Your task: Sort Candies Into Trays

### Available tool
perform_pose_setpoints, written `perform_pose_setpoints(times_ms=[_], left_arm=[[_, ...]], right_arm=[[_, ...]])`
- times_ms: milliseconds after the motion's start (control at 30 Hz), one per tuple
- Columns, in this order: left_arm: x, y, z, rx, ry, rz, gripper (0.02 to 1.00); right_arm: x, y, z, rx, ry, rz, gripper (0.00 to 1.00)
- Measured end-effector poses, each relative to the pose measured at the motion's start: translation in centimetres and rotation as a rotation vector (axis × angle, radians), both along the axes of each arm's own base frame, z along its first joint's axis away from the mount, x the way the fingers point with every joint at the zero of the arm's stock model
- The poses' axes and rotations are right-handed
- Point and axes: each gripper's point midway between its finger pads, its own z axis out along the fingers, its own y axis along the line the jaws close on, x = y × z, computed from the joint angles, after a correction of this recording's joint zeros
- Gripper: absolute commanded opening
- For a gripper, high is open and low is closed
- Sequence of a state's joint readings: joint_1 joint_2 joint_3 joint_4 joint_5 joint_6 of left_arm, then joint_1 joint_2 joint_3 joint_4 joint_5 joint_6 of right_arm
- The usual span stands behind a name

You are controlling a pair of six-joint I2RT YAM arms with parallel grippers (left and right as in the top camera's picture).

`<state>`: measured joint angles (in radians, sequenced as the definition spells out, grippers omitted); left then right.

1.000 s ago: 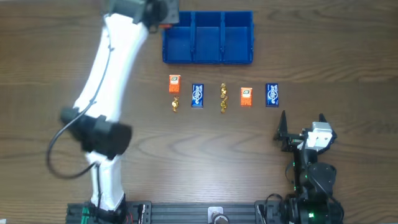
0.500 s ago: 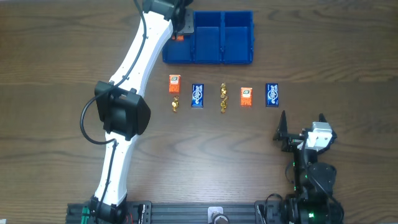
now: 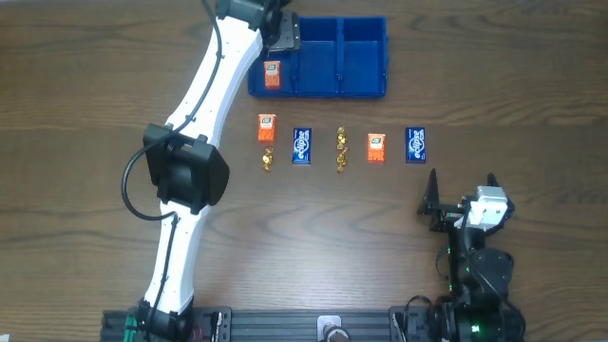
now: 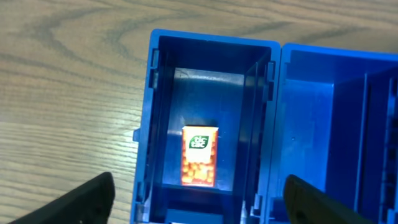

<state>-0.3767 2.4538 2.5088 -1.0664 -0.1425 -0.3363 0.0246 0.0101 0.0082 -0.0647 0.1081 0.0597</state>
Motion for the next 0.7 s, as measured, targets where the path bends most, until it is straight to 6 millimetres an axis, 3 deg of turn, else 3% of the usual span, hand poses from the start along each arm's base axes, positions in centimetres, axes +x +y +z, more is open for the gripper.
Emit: perform_pose_setpoints(times_ms=[167, 267, 333, 500, 567, 600, 633, 700], left_arm=[[-0.6, 0.1, 0.5, 0.002, 0.011, 0.001, 0.917], [-2.1, 0.1, 2.6, 0.001, 0.008, -0.009, 0.943], [-4.3, -0.2, 7.0, -0.02, -0.045, -0.026, 0.967], [-11.0, 0.1, 11.1, -0.067, -0.114, -0.025, 0.967], [-12.2, -0.1, 10.5, -0.084, -0.123, -0.028, 0.967], [-12.7, 0.0, 9.2, -0.083, -0.107, -0.025, 0.967], [-12.9, 0.1, 7.8, -0.078, -0.089, -0.023, 0.969], [-13.4, 0.4, 3.1, -0.058, -0.01, -0.015, 0.967]], right_arm=[[0.0, 0.0, 0.0, 0.0, 0.0, 0.0, 0.998], [0.0, 0.0, 0.0, 0.0, 0.0, 0.0, 0.998], [0.0, 0.0, 0.0, 0.0, 0.0, 0.0, 0.998], [0.0, 0.0, 0.0, 0.0, 0.0, 0.0, 0.998], [0.0, 0.0, 0.0, 0.0, 0.0, 0.0, 0.998], [0.0, 0.0, 0.0, 0.0, 0.0, 0.0, 0.998], [0.0, 0.0, 0.0, 0.0, 0.0, 0.0, 0.998], [0.0, 0.0, 0.0, 0.0, 0.0, 0.0, 0.998]])
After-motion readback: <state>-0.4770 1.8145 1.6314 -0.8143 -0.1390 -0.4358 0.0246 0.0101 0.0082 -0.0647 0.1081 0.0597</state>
